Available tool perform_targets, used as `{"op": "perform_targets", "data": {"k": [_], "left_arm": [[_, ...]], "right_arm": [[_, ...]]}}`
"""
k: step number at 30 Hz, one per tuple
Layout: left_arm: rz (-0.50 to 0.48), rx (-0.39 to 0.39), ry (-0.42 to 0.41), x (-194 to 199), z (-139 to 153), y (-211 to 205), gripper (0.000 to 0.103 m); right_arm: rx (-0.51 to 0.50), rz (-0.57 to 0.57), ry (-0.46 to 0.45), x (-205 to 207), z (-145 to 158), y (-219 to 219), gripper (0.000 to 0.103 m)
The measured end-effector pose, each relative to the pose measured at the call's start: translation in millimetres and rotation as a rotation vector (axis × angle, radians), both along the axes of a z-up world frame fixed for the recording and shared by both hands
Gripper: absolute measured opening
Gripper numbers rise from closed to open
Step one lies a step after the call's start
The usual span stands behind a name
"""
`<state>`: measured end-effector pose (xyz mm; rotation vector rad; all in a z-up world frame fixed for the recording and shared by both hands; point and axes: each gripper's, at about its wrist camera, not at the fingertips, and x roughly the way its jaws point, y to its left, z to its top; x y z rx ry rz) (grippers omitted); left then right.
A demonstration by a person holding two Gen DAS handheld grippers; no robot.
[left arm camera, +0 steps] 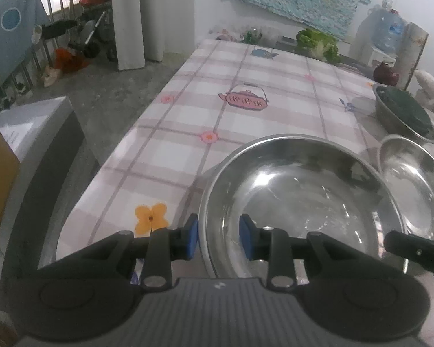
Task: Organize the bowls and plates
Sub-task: 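Close the left tool on the large steel plate rim while the right tool grips the smaller plate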
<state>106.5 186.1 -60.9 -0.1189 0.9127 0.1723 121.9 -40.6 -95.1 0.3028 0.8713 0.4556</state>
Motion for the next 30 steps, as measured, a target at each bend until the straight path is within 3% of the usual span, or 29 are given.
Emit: {"op": "perform_targets", "data": {"k": [15, 30], "left_arm": [[-0.059, -0.054, 0.005, -62.4, 9.5, -17.5, 0.031], [-0.070, -0.095, 0.011, -96.2, 6.4, -34.7, 0.031]], "right_arm": [[-0.001, 0.024, -0.003, -35.1, 7.0, -21.8, 0.022], [-0.026, 0.013, -0.026, -45.9, 4.4, -34.1, 0.023]]}}
